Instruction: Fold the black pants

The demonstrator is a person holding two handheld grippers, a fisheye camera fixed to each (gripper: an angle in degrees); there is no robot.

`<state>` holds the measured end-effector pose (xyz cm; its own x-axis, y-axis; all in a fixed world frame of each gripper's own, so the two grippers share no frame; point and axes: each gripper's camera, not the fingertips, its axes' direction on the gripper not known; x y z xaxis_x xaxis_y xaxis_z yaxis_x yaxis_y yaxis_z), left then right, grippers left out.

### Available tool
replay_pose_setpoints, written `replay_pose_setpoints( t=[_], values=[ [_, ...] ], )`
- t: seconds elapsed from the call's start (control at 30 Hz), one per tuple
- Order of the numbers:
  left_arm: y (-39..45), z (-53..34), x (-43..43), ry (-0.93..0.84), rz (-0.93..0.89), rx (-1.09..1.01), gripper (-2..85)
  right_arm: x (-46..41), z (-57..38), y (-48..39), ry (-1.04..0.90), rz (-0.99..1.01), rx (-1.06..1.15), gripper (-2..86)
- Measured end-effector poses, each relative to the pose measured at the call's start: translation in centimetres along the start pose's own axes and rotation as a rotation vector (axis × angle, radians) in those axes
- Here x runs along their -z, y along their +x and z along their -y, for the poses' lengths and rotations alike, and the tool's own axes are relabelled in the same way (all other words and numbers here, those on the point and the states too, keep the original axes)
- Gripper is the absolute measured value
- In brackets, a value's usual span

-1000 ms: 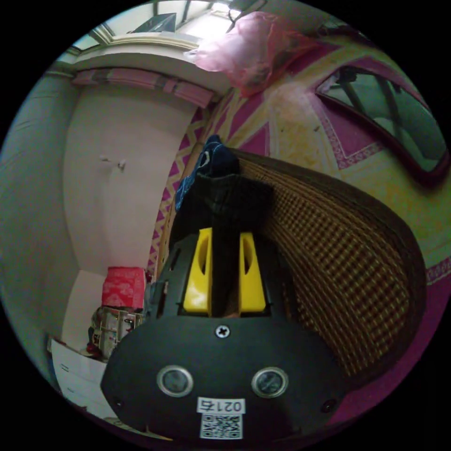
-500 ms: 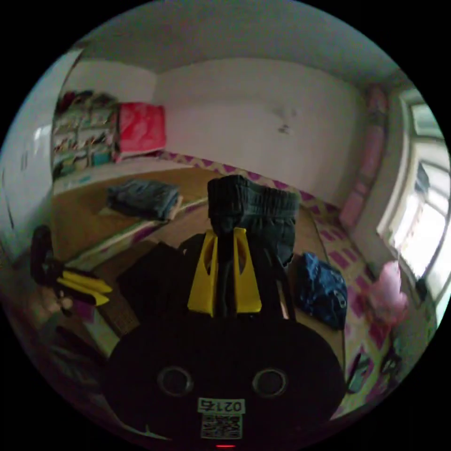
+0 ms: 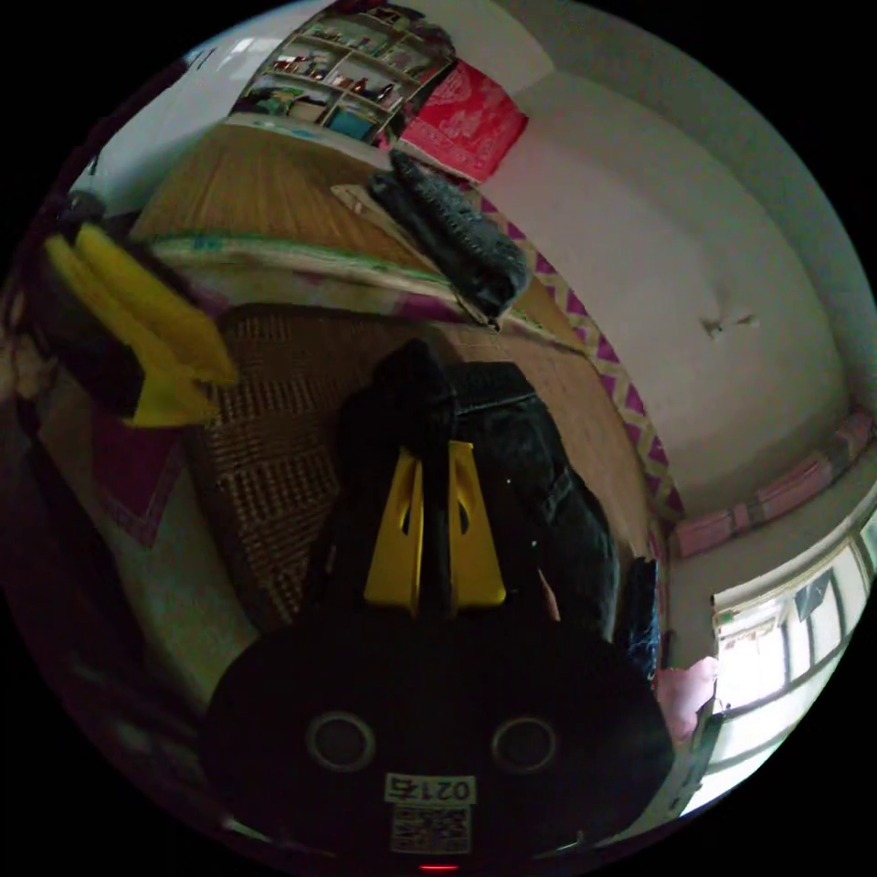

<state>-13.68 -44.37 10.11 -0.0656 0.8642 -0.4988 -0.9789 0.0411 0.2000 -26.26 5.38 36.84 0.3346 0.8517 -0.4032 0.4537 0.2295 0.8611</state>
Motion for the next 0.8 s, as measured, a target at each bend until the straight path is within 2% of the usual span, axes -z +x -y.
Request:
replay_pose_setpoints(
  t=[0.2,0.27,0.33,0.43,0.47,0.53,0.6,0.8],
  values=[
    [-0.6,4.0,-1.8,0.113,0.021,-0.038,6.8,-2.0,-1.1,-2.6,-0.013,0.053,0.094,5.5],
    [-0.2,6.7,-3.8,0.103,0.013,-0.093,7.2,-0.6,-2.9,0.8,0.032,0.287,0.004,5.8],
    [0.3,8.8,-5.9,0.082,0.024,-0.146,7.5,0.2,-5.4,5.0,0.071,0.404,-0.153,6.4],
    [0.3,11.1,-10.7,-0.014,0.136,-0.223,6.6,0.1,-11.4,11.3,0.063,0.268,-0.415,6.5],
    [-0.4,11.4,-13.1,-0.105,0.175,-0.222,5.3,-0.8,-14.1,13.0,0.029,0.185,-0.501,6.2],
    [-2.2,10.7,-16.8,-0.232,0.233,-0.202,3.5,-3.8,-17.7,14.6,-0.066,0.163,-0.583,4.6],
    [-3.1,10.6,-17.1,-0.203,0.233,-0.181,0.3,-8.7,-20.7,14.2,-0.206,0.28,-0.573,3.6],
    [-3.2,11.9,-18.0,-0.235,0.306,-0.251,-0.9,-12.0,-23.6,14.8,-0.221,0.284,-0.54,1.8]
  ],
)
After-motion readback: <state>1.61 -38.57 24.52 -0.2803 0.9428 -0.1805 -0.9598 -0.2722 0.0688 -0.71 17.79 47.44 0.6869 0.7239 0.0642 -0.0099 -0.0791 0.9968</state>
